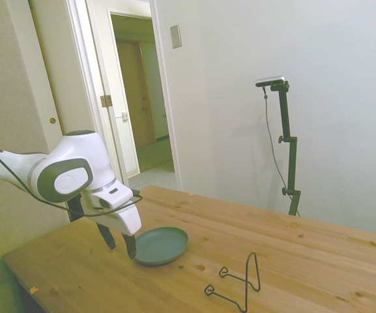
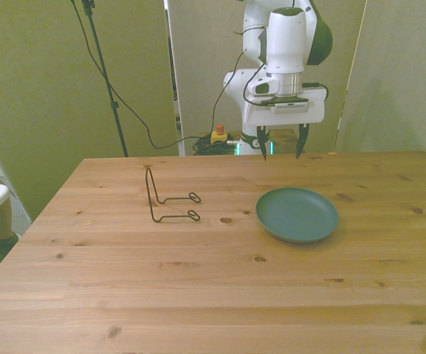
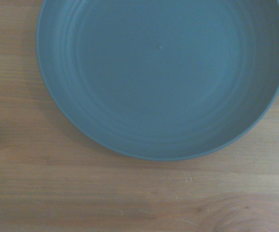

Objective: Load the plate

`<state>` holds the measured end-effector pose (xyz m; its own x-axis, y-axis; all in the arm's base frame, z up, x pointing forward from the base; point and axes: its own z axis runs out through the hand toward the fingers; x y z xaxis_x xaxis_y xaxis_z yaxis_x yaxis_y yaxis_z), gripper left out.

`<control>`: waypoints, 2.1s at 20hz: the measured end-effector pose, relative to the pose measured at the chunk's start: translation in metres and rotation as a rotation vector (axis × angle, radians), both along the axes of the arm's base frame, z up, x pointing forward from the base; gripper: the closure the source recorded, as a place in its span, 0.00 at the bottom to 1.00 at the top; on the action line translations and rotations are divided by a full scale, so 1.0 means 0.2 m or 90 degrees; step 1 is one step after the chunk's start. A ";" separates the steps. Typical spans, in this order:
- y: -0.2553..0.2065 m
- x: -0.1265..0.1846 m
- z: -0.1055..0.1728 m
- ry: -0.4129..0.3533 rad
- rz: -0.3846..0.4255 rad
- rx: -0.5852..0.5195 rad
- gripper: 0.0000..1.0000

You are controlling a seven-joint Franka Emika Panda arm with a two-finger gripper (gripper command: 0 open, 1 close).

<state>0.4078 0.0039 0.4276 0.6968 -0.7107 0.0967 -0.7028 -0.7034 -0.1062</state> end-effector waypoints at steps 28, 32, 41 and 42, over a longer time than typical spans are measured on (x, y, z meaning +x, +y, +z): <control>-0.59 0.78 -0.18 0.072 0.031 0.133 0.00; -0.59 0.82 -0.24 0.084 0.051 0.146 0.00; -0.57 0.89 -0.36 0.107 0.072 0.164 0.00; -0.56 0.90 -0.37 0.109 0.074 0.170 0.00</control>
<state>0.5874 -0.1091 0.3544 0.7644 -0.6103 -0.2078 -0.6434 -0.7426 -0.1857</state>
